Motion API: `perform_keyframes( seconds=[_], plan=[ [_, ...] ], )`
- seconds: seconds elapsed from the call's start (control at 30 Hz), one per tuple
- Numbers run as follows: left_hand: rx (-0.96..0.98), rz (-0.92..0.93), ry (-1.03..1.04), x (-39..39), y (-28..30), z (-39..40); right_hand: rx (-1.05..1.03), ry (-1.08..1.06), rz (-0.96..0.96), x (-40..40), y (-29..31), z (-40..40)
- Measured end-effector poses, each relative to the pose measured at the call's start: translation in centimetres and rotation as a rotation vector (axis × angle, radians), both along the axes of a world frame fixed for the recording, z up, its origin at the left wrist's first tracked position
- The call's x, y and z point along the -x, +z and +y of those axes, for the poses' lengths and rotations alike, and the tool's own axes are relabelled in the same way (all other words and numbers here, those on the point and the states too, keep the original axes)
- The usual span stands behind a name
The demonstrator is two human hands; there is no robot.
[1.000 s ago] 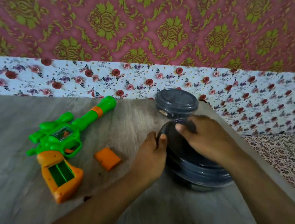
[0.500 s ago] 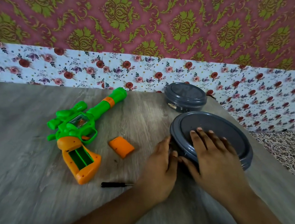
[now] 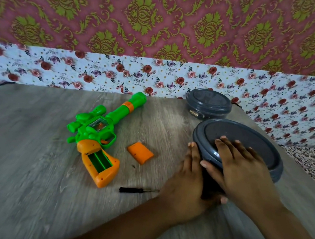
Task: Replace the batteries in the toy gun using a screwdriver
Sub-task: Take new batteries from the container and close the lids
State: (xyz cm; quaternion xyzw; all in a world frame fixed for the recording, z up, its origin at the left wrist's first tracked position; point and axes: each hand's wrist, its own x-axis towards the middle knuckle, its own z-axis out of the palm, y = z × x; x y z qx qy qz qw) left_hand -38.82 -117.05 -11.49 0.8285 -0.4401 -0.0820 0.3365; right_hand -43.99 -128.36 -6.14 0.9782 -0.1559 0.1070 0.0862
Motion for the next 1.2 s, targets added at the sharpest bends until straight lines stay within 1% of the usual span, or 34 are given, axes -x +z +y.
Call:
perform_keyframes(
  seconds=[0.07, 0.17, 0.3, 0.37, 0.47, 0.57, 0.67, 0.77, 0.97, 1.07, 1.17, 1.2],
  plan=[
    [0.037, 0.006, 0.023, -0.3, -0.5, -0.3, -0.001, -0.013, -0.001, -0.1, -0.1, 0.3],
    [0.173, 0.014, 0.042, -0.6, -0.7, -0.4, 0.008, -0.009, -0.03, -0.1, -0.3, 1.0],
    [0.279, 0.043, 0.058, -1.2, -1.1, -0.5, 0.049, 0.037, -0.082, 0.0, -0.3, 1.3],
    [0.278, 0.054, 0.089, -1.5, -1.6, -0.7, 0.065, 0.05, -0.088, 0.0, -0.4, 1.2],
    [0.261, 0.122, 0.132, -1.7, -2.1, -1.0, 0.075, 0.061, -0.082, -0.1, -0.4, 1.2],
    [0.236, 0.121, 0.139, -1.7, -2.2, -1.1, 0.088, 0.085, -0.078, -0.2, -0.2, 1.1],
    [0.234, 0.119, 0.136, -1.5, -1.8, -1.1, 0.109, 0.108, -0.091, -0.3, 0.0, 0.9],
    [0.236, 0.155, 0.161, -1.2, -0.9, -0.7, 0.11, 0.152, -0.097, -0.3, 0.6, 0.9],
    [0.168, 0.072, 0.178, -0.4, -0.2, -0.3, 0.177, 0.27, -0.2, 0.2, 3.1, -0.6],
    [0.19, 0.053, 0.188, -0.3, -0.1, -0.2, 0.156, 0.321, -0.103, 0.0, 5.5, -1.8],
    [0.196, 0.048, 0.197, -0.3, -0.1, 0.0, 0.125, 0.339, -0.015, -0.9, 5.9, -4.0],
    [0.202, 0.046, 0.196, -0.3, -0.1, 0.0, 0.1, 0.344, -0.012, -1.2, 5.8, -4.7]
  ],
)
